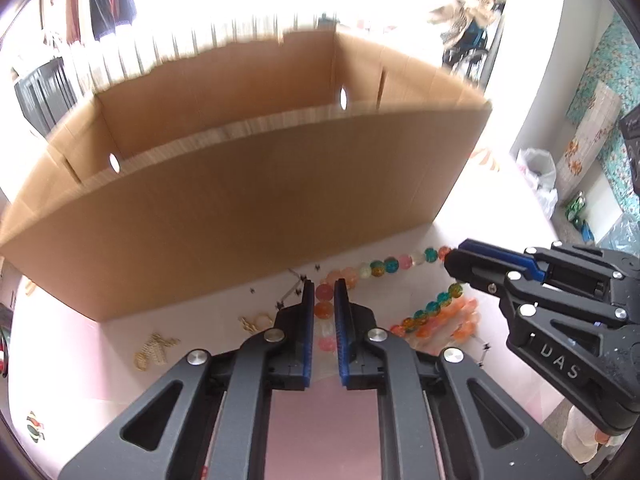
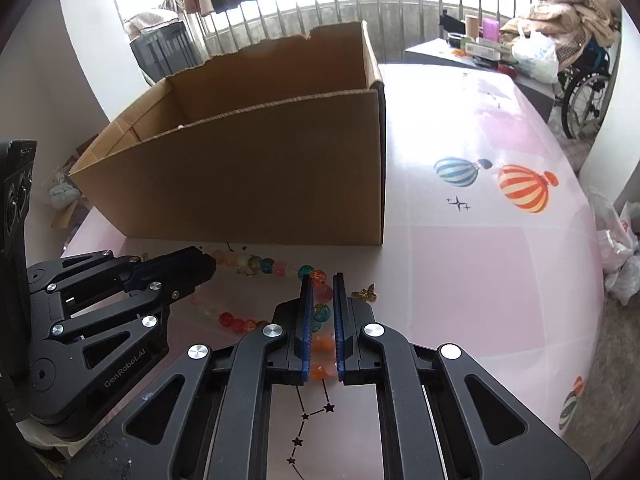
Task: Organize jewelry
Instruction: 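Lift the beaded bracelet with the right gripper over the box, then open the right gripper to drop the beaded bracelet into the box, then withdraw the right gripper from the box back over the table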
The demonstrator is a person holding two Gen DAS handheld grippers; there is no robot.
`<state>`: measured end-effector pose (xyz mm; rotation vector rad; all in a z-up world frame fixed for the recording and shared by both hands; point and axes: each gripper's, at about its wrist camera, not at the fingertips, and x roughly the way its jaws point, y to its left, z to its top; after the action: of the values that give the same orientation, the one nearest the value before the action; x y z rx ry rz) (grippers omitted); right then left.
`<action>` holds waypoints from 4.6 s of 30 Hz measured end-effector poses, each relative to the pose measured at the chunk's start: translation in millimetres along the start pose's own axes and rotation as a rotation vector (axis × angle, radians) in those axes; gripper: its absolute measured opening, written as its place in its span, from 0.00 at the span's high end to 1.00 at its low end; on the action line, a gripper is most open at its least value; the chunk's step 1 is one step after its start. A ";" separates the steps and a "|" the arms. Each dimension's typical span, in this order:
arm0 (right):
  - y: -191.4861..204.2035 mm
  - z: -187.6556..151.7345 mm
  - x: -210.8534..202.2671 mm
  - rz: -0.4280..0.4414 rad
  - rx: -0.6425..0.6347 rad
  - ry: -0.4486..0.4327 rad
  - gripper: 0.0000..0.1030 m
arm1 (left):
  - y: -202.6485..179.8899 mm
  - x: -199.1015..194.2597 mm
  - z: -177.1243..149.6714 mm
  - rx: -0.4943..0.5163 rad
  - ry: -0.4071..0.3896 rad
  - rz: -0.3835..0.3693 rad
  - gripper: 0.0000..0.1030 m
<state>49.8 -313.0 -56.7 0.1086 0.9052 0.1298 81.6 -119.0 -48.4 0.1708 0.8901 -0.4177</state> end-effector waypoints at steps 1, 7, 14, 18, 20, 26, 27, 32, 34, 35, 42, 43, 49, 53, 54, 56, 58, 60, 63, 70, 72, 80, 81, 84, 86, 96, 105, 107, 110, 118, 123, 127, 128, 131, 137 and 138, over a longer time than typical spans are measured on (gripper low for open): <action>2.2 0.6 -6.2 -0.008 -0.005 -0.017 0.93 | 1.2 -9.2 0.1 0.002 -0.031 -0.004 0.91; 20.4 10.2 -45.8 -0.053 -0.052 -0.159 0.93 | -5.4 -59.1 10.3 0.049 -0.235 0.033 0.91; 50.6 47.9 -73.6 -0.059 -0.121 -0.303 0.93 | 11.4 -98.9 43.1 0.062 -0.398 0.089 0.91; 70.3 81.9 -65.5 -0.040 -0.166 -0.339 0.93 | 34.5 -106.0 65.0 0.051 -0.444 0.131 0.91; 73.8 96.8 -56.6 -0.021 -0.176 -0.328 0.93 | 46.8 -103.1 75.9 0.047 -0.447 0.152 0.91; 100.0 128.2 -6.9 0.014 -0.198 -0.220 0.93 | 95.7 -66.3 101.3 0.029 -0.360 0.214 0.91; 105.2 131.5 -0.2 0.020 -0.198 -0.196 0.93 | 102.6 -56.6 101.8 0.023 -0.337 0.223 0.91; 120.5 145.8 49.0 0.060 -0.187 -0.026 0.93 | 134.7 -12.1 114.3 -0.012 -0.168 0.235 0.91; 123.2 150.9 68.9 0.083 -0.166 0.056 0.93 | 139.0 1.8 117.1 -0.025 -0.100 0.238 0.91; 124.0 152.3 77.8 0.092 -0.151 0.090 0.93 | 142.1 6.8 118.2 -0.036 -0.068 0.237 0.91; 121.7 155.7 117.9 0.173 -0.044 0.301 0.92 | 153.0 33.9 120.1 -0.078 0.115 0.234 0.91; 121.2 155.3 121.4 0.182 -0.031 0.323 0.92 | 152.5 35.1 121.8 -0.077 0.130 0.236 0.90; 116.7 159.5 127.2 0.200 0.005 0.368 0.89 | 153.4 36.0 119.7 -0.094 0.170 0.257 0.90; 114.2 161.9 121.9 0.200 0.008 0.350 0.89 | 155.9 29.0 118.4 -0.109 0.159 0.262 0.90; 112.5 161.9 118.9 0.200 0.008 0.336 0.89 | 156.7 25.4 118.2 -0.114 0.151 0.258 0.90; 109.9 162.4 106.7 0.202 -0.002 0.297 0.89 | 158.7 16.0 117.7 -0.122 0.135 0.256 0.90; 104.1 162.6 89.6 0.189 -0.016 0.248 0.89 | 162.5 2.3 114.9 -0.135 0.110 0.248 0.90; 95.9 161.2 66.0 0.161 -0.038 0.184 0.88 | 169.1 -13.5 110.0 -0.152 0.076 0.237 0.88; 75.2 156.3 33.0 0.072 -0.058 0.081 0.71 | 183.6 -32.3 98.6 -0.193 0.028 0.192 0.76; 19.8 142.9 20.7 -0.032 0.022 0.058 0.71 | 197.4 -44.2 85.0 -0.297 0.009 0.237 0.53; 21.3 140.4 23.0 -0.044 0.008 0.059 0.71 | 196.9 -36.3 81.9 -0.301 0.038 0.242 0.49; 22.8 123.4 -12.6 -0.178 -0.024 -0.116 0.65 | 190.3 -18.0 61.6 -0.310 0.032 0.230 0.48; 17.2 122.4 -9.0 -0.194 -0.010 -0.106 0.65 | 188.2 -15.5 60.3 -0.303 0.034 0.227 0.48; -0.9 117.5 12.0 -0.156 0.053 -0.023 0.65 | 183.2 -7.6 57.9 -0.293 0.051 0.211 0.48; -8.4 113.5 26.4 -0.120 0.086 0.031 0.84 | 180.9 -4.0 55.8 -0.294 0.057 0.201 0.65; 2.8 95.9 20.7 -0.124 0.061 0.051 0.95 | 176.7 -11.5 44.7 -0.273 0.072 0.214 0.76; -6.3 62.3 -6.5 -0.099 0.102 0.046 0.94 | 157.0 -33.7 16.2 -0.256 0.055 0.178 0.76; -6.3 58.0 -10.0 -0.093 0.108 0.045 0.94 | 155.3 -37.9 10.7 -0.259 0.050 0.175 0.76; -6.6 54.3 -13.4 -0.084 0.123 0.047 0.93 | 153.1 -44.5 2.6 -0.265 0.045 0.171 0.76; -2.5 62.3 -7.6 -0.070 0.147 0.040 0.93 | 161.5 -41.8 15.9 -0.266 0.028 0.166 0.76; 0.6 66.9 -1.5 -0.068 0.151 0.029 0.92 | 167.5 -34.4 25.1 -0.249 0.023 0.176 0.76; 0.9 63.0 -1.5 -0.072 0.147 0.026 0.92 | 163.4 -33.5 19.9 -0.235 0.017 0.184 0.76; 1.2 61.5 -2.0 -0.071 0.144 0.023 0.92 | 163.0 -33.6 18.3 -0.233 0.012 0.186 0.76; 1.5 59.6 -3.1 -0.057 0.142 0.013 0.87 | 164.0 -33.9 16.2 -0.237 -0.005 0.181 0.76; 4.8 54.6 -21.5 -0.061 0.134 -0.069 0.65 | 159.3 -52.5 10.8 -0.203 -0.106 0.219 0.57; 5.6 53.1 -28.6 -0.066 0.131 -0.095 0.64 | 159.7 -58.9 8.2 -0.205 -0.127 0.222 0.56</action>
<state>73.8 -314.0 -1.1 0.2044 0.8209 0.0040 122.1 39.8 -1.5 0.0525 0.7733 -0.1274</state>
